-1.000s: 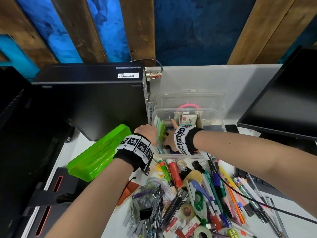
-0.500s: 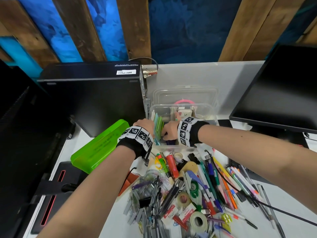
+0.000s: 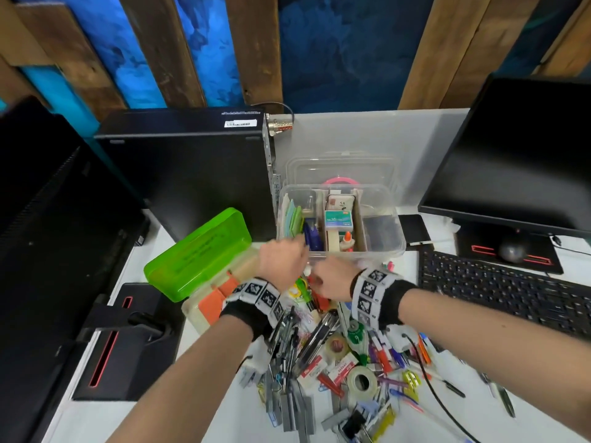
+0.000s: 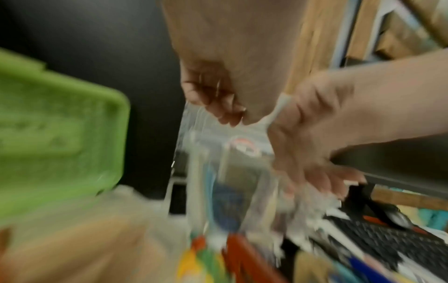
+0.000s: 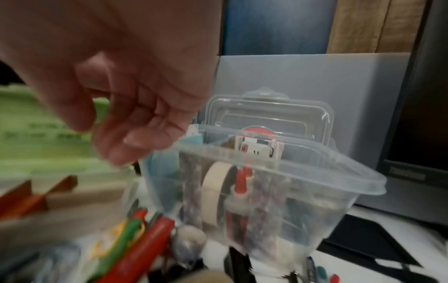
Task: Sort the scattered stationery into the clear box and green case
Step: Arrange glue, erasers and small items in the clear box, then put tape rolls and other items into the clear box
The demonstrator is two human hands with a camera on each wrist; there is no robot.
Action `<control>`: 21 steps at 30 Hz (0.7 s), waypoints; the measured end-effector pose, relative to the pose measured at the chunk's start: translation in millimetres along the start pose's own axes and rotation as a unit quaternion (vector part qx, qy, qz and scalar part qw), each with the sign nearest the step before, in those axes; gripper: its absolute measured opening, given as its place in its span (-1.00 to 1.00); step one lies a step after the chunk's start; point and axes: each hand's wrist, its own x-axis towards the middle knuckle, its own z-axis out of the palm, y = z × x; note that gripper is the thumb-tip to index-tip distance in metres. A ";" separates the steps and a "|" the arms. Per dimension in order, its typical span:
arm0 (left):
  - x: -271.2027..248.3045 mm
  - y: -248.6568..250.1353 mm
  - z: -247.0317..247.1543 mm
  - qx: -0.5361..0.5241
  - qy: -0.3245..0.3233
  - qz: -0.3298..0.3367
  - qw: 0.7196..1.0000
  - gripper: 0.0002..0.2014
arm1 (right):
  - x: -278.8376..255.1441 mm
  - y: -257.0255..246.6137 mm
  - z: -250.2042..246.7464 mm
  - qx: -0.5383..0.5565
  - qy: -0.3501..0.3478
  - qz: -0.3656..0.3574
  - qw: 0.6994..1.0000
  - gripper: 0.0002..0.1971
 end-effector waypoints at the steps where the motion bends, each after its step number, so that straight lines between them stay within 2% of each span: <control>1: -8.0 0.3 10.6 -0.006 -0.018 0.018 1.000 -0.75 | 0.0 1.6 13.2 -0.020 -0.012 0.011 1.000 -0.87; 4: -22.8 2.0 39.6 0.011 -0.078 0.087 0.993 -0.73 | 6.6 9.1 45.3 -0.066 -0.010 0.005 0.998 -0.70; 6: -24.0 -1.1 54.4 0.021 -0.101 0.096 0.990 -0.74 | 10.9 12.4 53.9 -0.107 -0.010 -0.006 0.994 -0.62; 10: -14.2 -5.1 68.1 0.057 -0.140 0.100 0.983 -0.60 | 18.8 14.7 59.1 -0.094 -0.008 0.011 0.995 -0.70; 14: -0.9 2.0 67.0 0.091 -0.192 0.098 0.972 -0.74 | 24.8 12.5 63.1 -0.034 -0.006 0.051 0.998 -0.73; 17: 9.2 -2.0 66.7 0.065 -0.230 0.097 0.966 -0.75 | 21.9 9.9 59.8 0.015 0.009 0.078 0.997 -0.73; 21: 11.1 -5.0 69.3 0.055 -0.229 0.082 0.968 -0.75 | 7.6 6.6 46.6 0.067 0.061 0.069 0.993 -0.80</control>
